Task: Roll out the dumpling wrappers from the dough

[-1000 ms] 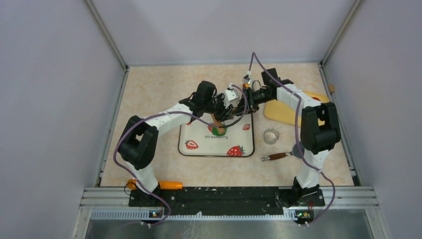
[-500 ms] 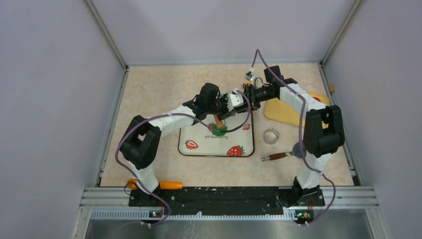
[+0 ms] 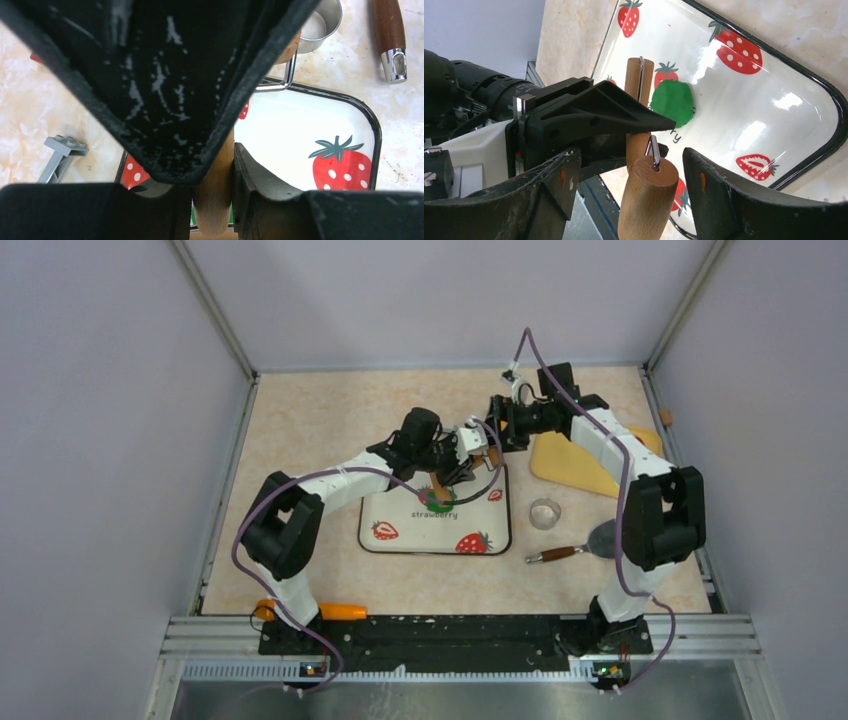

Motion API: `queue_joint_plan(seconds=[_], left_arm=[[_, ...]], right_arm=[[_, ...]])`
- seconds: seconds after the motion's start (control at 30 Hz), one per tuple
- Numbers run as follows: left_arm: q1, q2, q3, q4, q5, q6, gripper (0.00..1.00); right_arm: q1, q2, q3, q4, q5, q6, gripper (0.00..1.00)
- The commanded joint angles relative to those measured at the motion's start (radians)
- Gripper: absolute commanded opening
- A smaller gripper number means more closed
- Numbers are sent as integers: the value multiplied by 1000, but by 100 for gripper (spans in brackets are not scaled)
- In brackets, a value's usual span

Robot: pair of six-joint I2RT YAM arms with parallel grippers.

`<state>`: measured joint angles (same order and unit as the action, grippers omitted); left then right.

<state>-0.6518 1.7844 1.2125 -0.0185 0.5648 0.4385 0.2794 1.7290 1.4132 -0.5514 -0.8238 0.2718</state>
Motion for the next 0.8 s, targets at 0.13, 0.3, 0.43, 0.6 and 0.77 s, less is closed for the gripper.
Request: queue_joint_plan(seconds=[0.13, 0.3, 0.43, 0.6, 0.77], left_arm=[[-2, -11, 53, 60, 46, -74, 0], [0, -5, 48, 60, 53, -83, 0], [-1, 0, 39, 68, 52, -86, 0], [2, 11, 27, 75, 31, -83, 0], [27, 41, 24, 86, -29, -138, 0]], right_arm=[[27, 34, 0, 5, -55, -43, 67], [55, 45, 5, -5, -59, -75, 57], [61, 63, 13, -12, -63, -77, 31], [70, 84, 21, -19, -48, -88, 0], [87, 117, 60, -18, -11, -96, 0]])
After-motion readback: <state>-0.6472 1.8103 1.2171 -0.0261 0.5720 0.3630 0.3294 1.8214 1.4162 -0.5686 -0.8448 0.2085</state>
